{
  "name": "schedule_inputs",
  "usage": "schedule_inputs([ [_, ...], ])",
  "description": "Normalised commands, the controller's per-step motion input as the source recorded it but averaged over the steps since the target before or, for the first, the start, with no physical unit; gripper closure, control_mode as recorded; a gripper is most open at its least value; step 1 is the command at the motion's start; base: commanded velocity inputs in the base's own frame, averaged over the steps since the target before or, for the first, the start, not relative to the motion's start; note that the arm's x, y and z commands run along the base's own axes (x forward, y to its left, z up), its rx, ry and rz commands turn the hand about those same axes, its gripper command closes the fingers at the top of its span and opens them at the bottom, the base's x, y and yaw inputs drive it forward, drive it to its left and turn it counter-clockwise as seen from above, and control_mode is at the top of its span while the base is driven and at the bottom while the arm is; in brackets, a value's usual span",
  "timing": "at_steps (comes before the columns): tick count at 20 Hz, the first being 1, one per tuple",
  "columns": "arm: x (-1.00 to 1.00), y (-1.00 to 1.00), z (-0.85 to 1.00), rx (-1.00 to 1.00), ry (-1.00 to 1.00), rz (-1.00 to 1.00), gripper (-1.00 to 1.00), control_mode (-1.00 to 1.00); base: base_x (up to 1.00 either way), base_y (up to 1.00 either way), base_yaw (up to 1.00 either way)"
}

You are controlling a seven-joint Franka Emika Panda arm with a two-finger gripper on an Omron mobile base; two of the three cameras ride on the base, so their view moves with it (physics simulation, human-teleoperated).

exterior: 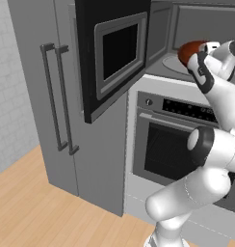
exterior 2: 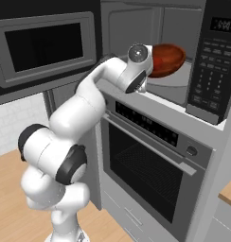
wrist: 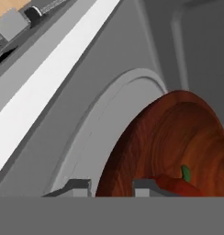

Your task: Pick the bell pepper from the sink and place it in the bowl. Then pick the bowl and place it in the microwave. Then close the microwave door and press the start button.

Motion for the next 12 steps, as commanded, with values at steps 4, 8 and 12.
schedule_inputs([
  [4, 0.71, 0.00, -0.26, 0.00, 0.00, 0.00, -1.00, -1.00, 0.00, 0.00, 0.00],
  [8, 0.15, 0.00, -0.01, 0.00, -0.11, 0.01, -1.00, -1.00, 0.00, 0.00, 0.00],
  [12, -0.33, 0.14, 0.00, 0.00, -0.41, 0.02, -1.00, -1.00, 0.00, 0.00, 0.00],
])
